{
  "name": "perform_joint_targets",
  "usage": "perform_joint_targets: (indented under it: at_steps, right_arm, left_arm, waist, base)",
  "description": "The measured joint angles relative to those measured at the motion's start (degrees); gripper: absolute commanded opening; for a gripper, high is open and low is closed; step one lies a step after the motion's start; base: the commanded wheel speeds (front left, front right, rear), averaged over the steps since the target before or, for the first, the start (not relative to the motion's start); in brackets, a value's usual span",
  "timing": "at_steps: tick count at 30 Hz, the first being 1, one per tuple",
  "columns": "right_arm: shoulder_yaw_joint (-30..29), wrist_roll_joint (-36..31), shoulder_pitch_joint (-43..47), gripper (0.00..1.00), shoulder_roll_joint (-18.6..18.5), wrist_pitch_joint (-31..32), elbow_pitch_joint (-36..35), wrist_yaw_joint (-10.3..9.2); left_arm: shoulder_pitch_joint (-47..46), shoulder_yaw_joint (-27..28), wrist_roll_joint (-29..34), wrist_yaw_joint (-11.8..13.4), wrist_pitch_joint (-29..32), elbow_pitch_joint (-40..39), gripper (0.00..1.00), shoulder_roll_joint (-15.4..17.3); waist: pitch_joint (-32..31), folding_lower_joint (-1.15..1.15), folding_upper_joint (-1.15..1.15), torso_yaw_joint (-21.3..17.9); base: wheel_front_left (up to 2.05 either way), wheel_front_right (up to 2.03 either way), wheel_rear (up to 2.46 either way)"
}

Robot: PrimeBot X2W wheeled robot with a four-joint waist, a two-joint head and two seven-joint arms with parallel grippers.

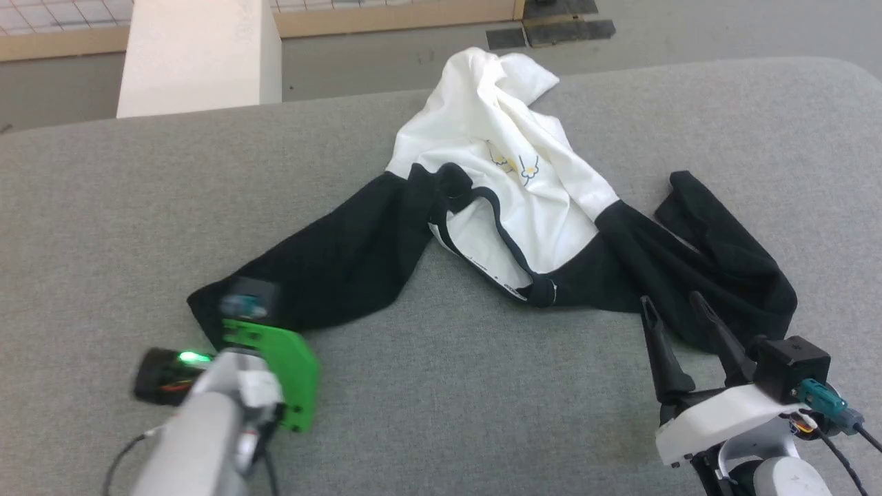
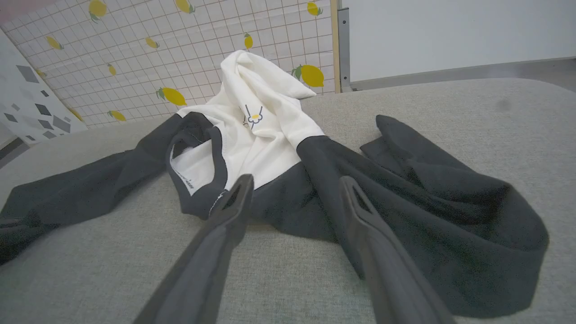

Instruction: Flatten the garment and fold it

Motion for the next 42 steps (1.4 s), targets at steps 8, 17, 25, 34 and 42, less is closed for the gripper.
perform_joint_targets:
  at_steps: [8,17,25,34,42]
  right_arm:
    - [-1.76,-0.60,-0.14,1.00,0.02,0.10,0.20,0.00]
    - [-4.53,-2.64,-0.10,1.00,0.00,2.19,-0.48,0.00]
    - [0.79,-6.35,-0.07,1.00,-0.01,5.09,-1.99,0.00]
    - [13.92,-13.24,-6.88,1.00,-1.99,13.55,2.26,0.01]
    - [20.53,-11.87,-18.98,1.00,-6.05,26.04,13.25,0.02]
  left_arm:
    - [4.85,11.52,-4.85,5.68,-1.74,-4.63,0.00,6.82]
    - [8.33,20.49,-8.25,9.13,-7.10,-7.91,0.75,10.26]
    - [8.64,16.96,-9.75,6.70,-18.24,-7.20,1.00,3.39]
    - [11.86,13.43,-9.34,6.32,-36.69,-9.13,1.00,-6.69]
    - [8.40,11.73,-5.39,4.74,-38.17,-13.51,1.00,-9.92]
  waist:
    - [0.13,0.00,0.00,1.38]
    - [-0.57,0.00,0.00,2.81]
    - [-1.64,0.00,0.00,3.74]
    - [-1.63,0.00,0.00,7.69]
    - [0.31,0.00,0.00,13.99]
  base:
    - [0.00,0.00,0.00]
    - [0.00,0.00,0.00]
    - [0.00,0.00,0.00]
    - [0.00,0.00,0.00]
    - [0.00,0.00,0.00]
